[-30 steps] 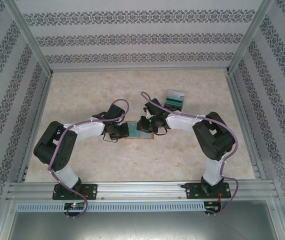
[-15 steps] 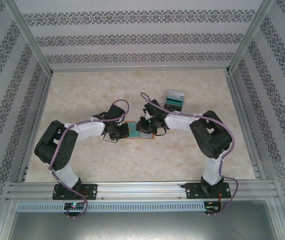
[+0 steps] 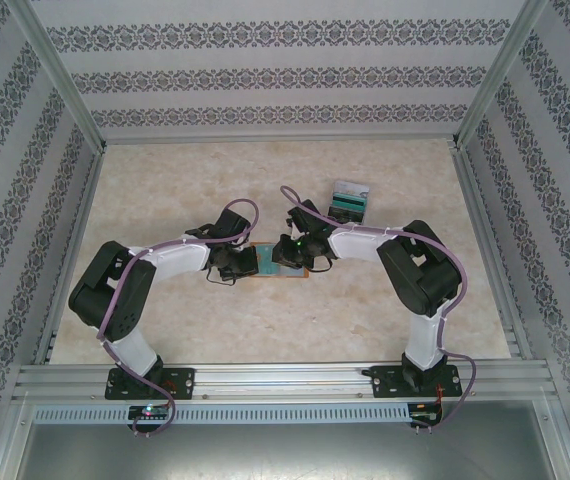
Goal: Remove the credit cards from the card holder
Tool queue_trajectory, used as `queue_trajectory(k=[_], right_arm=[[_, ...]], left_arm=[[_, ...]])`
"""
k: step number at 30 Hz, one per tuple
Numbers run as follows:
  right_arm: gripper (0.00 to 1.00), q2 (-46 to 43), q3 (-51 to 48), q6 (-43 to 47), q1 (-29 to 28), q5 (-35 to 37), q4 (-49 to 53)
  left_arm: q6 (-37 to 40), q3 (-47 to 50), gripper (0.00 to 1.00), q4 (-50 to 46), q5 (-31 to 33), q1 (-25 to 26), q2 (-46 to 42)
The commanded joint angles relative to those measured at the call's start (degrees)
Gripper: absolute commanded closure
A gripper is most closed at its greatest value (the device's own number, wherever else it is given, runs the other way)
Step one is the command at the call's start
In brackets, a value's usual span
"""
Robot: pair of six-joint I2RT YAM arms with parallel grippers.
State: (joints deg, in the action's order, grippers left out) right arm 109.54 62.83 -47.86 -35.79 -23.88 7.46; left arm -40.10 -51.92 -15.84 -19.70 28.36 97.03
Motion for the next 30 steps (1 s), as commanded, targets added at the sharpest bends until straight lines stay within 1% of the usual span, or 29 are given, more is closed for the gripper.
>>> queue_trajectory(k=[1,5,15,20,30], right_arm=[[0.83,-0.56,-0.34,-0.08,0.03,2.48,2.61],[0.83,-0.55,-0.32,-0.78,-0.04,2.86,2.69],[0.83,-4.07,-0.03,-0.66,-0.24,4.74,4.05],[0.83,-2.29,0.54,-0.80,-0.31,2.23,3.77],[0.83,1.00,1.33,-0.91,-0.59,-0.10,2.14]], left_arm=[[0.27,-0.13,0.95,1.16,-0.67,-0.84,0.63],[0.23,-0.28,0.95,1.14,-0.81,-0.77,0.81],[0.20,-0.90,0.96,0.92,-0.95,-0.91,1.45],[0.37,-1.02,0.96,1.00,-1.09,-0.88,1.80],[0.19,-1.25,0.96,1.51,-2.00,-0.77,2.50]])
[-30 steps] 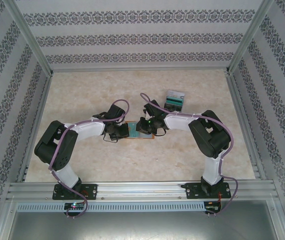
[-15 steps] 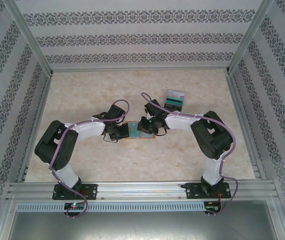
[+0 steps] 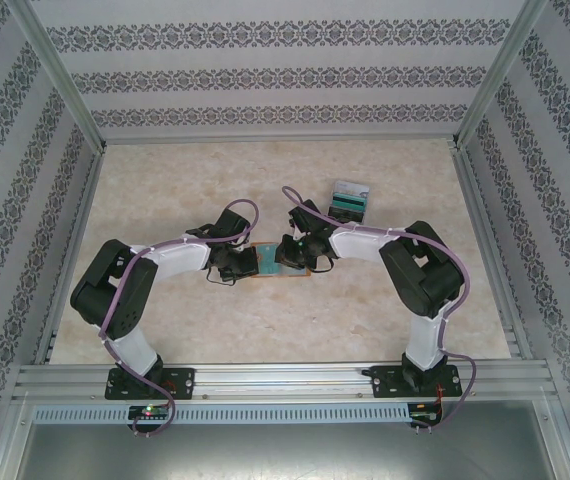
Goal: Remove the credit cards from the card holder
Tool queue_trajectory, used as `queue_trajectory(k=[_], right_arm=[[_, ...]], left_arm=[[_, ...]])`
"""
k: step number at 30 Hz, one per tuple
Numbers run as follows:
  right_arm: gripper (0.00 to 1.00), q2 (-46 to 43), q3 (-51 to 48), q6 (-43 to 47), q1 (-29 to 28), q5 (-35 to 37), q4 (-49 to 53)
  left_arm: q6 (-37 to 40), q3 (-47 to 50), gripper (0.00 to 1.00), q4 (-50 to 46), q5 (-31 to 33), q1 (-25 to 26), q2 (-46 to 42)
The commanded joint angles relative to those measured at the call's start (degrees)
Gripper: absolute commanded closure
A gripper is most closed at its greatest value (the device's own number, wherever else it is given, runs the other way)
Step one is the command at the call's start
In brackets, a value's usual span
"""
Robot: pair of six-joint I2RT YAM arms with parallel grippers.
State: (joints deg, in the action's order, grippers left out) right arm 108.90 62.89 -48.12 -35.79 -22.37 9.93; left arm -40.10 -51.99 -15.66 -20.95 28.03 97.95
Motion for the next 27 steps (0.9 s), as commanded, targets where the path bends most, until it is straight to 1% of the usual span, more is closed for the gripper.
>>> queue_trajectory(k=[1,10,11,14,15,17,22,27], right_arm=[[0.83,1.82,1.28,-0.70,-0.66,-1.83,-0.39],[0.84,2.19,1.27,-0.98,-0.89,-4.47,-2.63],[0.86,2.27,1.27,-1.11,-0.95,-4.58,-2.73],[0.98,1.90,0.80,-1.16,-0.83,-3.92,-2.61],[1.00,1.61,0.53,-1.25,-0.76,-3.69,-2.55],[1.00,0.77,-0.17,-1.14,-0.43,-2.90,-2.44],[1.00,-2.29,-2.20,-0.50,1.59,-1.53,-1.60],[1.00,-4.04,-3.95,0.56,3.22,-1.99,-0.81]], left_arm=[[0.11,-1.19,0.96,1.42,-0.83,-0.46,1.69],[0.02,-1.67,0.96,1.60,-1.50,-0.48,2.40],[0.03,-1.71,0.96,1.55,-1.57,-0.47,2.42],[0.10,-1.89,0.97,1.29,-1.43,-0.52,2.42],[0.02,-1.89,0.97,1.17,-1.34,-0.52,2.33],[0.09,-1.90,1.00,0.50,-0.81,-0.48,2.15],[0.15,-1.56,1.00,-0.40,0.30,-0.49,1.98],[-0.13,-1.54,1.00,-0.77,0.97,-0.45,2.05]])
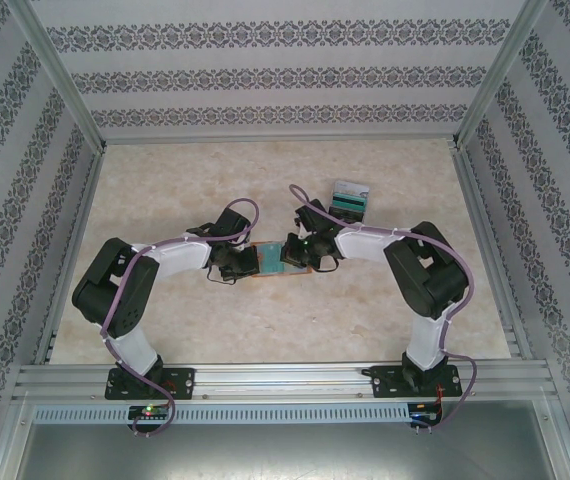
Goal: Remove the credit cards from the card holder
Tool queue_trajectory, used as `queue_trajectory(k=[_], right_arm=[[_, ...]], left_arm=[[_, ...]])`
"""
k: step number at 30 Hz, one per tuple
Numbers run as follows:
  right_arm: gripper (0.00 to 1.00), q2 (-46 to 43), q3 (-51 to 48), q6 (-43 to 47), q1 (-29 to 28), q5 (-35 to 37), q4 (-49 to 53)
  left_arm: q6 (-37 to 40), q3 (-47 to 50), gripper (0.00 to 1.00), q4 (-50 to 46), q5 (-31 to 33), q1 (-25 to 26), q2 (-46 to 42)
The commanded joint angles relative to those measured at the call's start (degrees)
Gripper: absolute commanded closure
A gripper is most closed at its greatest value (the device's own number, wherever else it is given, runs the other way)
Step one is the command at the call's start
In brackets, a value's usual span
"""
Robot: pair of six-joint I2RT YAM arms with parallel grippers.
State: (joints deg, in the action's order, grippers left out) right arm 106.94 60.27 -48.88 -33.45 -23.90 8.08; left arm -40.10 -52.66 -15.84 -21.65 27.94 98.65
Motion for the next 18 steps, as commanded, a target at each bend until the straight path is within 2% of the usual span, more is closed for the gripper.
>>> queue_trajectory(k=[1,6,10,18], right_arm=[[1.00,-2.08,-1.49,1.46,0.93,-0.71,1.07],[1.00,-1.89,-1.95,1.27,0.76,-1.21,0.16],[0.83,-0.60,-1.56,1.17,0.58,-1.72,-1.52],[0.81,1.95,0.07,0.83,0.14,-3.54,-4.71]], left_arm=[[-0.08,-0.89,1.00,-0.63,1.61,-0.39,1.37],[-0.08,-0.99,1.00,-0.38,1.29,-0.43,1.56],[-0.13,-1.04,1.00,-0.42,1.10,-0.40,1.62],[-0.20,-0.95,1.00,-0.25,0.78,-0.43,1.72]])
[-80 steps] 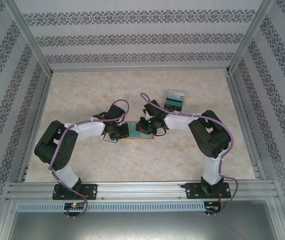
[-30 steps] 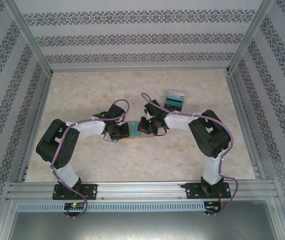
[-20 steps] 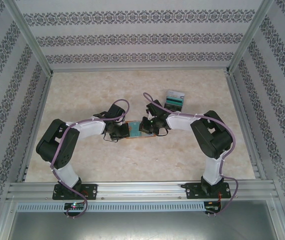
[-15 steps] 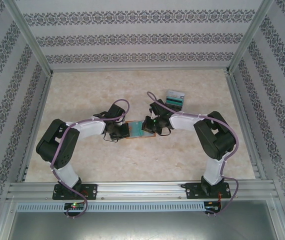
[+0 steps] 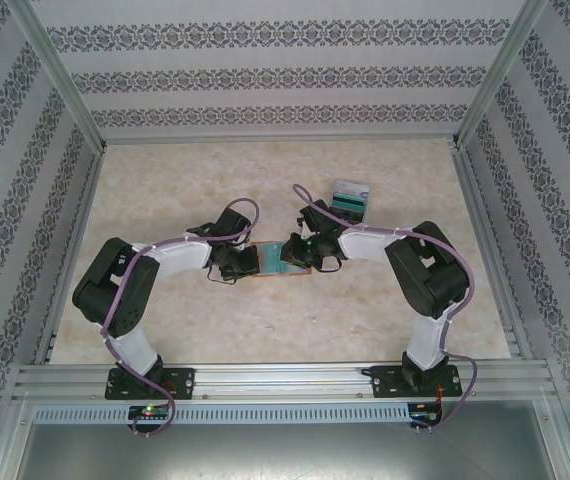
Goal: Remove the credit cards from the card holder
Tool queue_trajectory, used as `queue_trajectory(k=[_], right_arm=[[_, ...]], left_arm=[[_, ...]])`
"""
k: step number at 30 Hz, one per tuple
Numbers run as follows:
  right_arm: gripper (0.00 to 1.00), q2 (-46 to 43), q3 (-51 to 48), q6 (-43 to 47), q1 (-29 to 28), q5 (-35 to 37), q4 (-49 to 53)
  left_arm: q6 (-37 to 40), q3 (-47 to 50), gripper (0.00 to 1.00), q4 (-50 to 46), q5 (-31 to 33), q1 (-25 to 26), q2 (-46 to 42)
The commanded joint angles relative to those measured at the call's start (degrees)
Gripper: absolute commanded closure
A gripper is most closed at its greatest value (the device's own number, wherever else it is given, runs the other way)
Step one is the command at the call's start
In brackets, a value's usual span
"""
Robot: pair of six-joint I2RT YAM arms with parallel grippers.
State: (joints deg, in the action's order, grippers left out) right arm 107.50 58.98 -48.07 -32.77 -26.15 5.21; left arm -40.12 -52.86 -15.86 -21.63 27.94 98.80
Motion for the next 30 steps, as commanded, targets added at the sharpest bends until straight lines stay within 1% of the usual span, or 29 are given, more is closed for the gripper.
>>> queue_trajectory(k=[1,6,9,10,19,25,30], right_arm=[[0.82,1.71,1.58,-0.08,-0.62,-1.59,-2.02],[0.82,2.36,1.49,-0.20,-0.98,-1.83,-2.50],[0.97,2.11,0.85,-0.22,-0.89,-1.32,-2.42],[1.00,1.81,0.58,-0.19,-0.80,-0.98,-2.11],[1.00,-3.53,-3.99,2.47,2.84,1.91,0.26],[1.00,-7.55,-6.98,5.19,6.33,1.99,1.78],[1.00,-12.29,-7.17,7.99,7.51,2.16,4.75]], left_arm=[[-0.14,-0.75,1.00,-0.24,0.64,-0.43,1.57],[-0.10,-0.88,1.00,-0.15,0.52,-0.36,1.65],[-0.09,-0.88,1.00,-0.14,0.52,-0.43,1.64],[-0.11,-0.89,1.00,-0.25,0.46,-0.36,1.59],[0.40,-0.80,1.00,-0.73,1.05,-0.40,1.23],[0.73,-0.98,1.00,-0.59,0.74,-0.45,1.32],[1.37,-2.10,1.00,-1.67,0.62,-0.52,0.20]])
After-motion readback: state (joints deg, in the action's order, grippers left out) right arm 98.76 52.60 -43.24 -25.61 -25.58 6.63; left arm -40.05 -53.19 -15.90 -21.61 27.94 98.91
